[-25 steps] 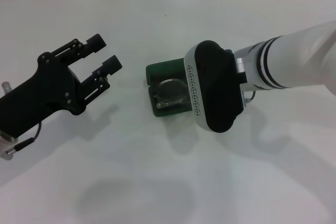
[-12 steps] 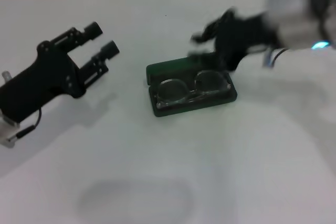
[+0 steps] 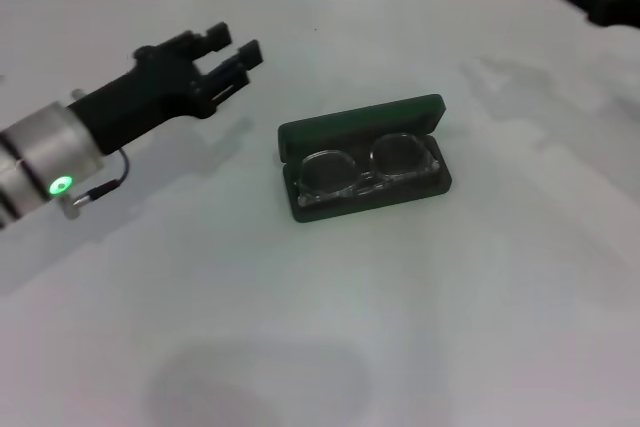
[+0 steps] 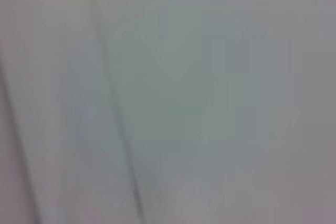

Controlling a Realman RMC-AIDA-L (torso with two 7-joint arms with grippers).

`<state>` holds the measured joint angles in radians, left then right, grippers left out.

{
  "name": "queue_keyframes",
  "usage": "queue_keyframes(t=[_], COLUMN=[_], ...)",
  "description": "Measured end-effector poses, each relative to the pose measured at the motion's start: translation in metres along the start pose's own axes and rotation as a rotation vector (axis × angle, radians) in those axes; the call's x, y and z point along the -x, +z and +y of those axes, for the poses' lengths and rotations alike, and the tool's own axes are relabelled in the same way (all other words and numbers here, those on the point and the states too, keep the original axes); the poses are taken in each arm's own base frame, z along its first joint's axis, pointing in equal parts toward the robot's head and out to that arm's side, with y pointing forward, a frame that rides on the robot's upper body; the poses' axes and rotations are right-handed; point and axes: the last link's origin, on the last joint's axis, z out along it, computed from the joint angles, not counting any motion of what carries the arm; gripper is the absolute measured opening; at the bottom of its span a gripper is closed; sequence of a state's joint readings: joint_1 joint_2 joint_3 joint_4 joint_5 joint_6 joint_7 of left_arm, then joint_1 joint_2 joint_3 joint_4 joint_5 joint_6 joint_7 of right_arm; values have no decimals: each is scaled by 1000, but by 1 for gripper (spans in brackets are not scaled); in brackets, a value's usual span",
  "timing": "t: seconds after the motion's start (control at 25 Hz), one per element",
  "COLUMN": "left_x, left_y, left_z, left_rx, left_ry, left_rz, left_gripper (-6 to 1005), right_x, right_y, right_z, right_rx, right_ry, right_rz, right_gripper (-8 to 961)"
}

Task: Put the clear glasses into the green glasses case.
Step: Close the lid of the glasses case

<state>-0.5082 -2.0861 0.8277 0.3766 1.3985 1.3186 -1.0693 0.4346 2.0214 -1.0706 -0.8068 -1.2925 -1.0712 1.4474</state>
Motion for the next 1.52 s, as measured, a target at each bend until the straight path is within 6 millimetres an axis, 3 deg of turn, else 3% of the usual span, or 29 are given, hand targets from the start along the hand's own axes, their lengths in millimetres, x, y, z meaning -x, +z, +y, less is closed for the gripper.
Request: queue_keyframes(t=[0.2,0.52,1.16,1.52], left_x=[3,6,23,33], left_y=[42,87,88,72], left_z=[-15,4,21,24], left_rx=[-66,11,95,106], left_ry=[-26,58,104,108], left_rz=[-203,-338,-414,-386], left_gripper=[531,532,532,532], right_x=[-8,-17,-12,-16], right_y=[-19,-16,-7,3], right_z=[-9,-9,-10,-4], right_rx=[-41,-50,-53,-27], right_ry=[27,-8,-38,-43], right_rz=[-154,-141,-140,-108], right_gripper=[304,305,307,309])
